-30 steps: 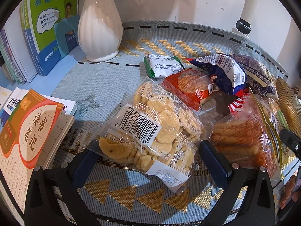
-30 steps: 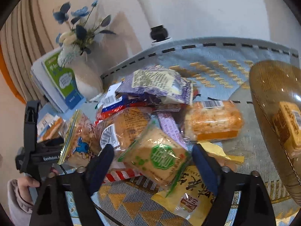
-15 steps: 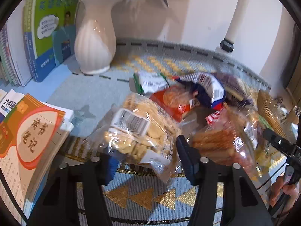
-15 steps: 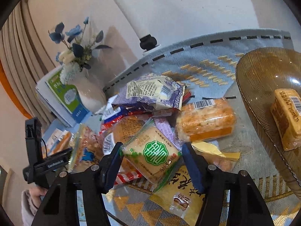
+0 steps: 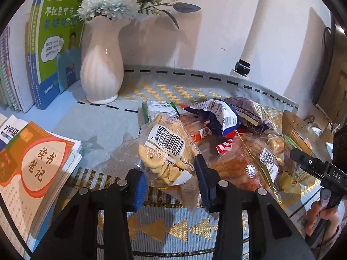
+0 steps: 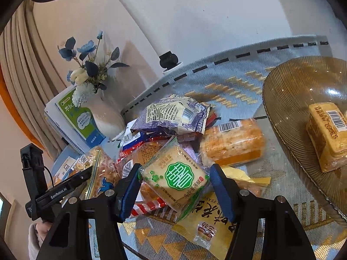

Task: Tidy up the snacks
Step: 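Grasp the cracker bag with the left tool while the right tool grasps the green-label pastry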

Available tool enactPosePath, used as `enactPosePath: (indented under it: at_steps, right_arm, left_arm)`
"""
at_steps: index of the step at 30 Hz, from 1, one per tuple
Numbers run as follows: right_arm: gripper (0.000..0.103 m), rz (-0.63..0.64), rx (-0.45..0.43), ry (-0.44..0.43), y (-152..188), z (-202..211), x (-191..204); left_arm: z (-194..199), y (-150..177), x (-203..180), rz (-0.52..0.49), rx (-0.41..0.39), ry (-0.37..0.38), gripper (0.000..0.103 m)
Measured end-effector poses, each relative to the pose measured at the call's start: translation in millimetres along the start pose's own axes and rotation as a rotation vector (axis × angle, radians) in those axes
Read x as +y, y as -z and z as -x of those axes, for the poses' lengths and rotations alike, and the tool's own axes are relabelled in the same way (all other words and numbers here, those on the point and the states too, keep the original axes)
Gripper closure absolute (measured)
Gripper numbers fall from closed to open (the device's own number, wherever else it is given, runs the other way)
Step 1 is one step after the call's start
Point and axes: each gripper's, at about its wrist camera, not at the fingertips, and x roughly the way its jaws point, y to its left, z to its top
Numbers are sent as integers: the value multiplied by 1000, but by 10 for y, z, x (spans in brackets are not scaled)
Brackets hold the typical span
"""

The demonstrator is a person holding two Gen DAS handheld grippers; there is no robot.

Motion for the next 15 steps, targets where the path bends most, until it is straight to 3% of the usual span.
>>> enactPosePath:
  at_steps: [11, 15]
  right_arm:
    - [41, 45, -76, -9, 1, 131, 108]
    - [41, 66, -112, -32, -22, 209, 192]
  left_arm:
    - [133, -12, 67, 61, -73, 8, 66]
    - [263, -23, 121, 94, -134, 32, 66]
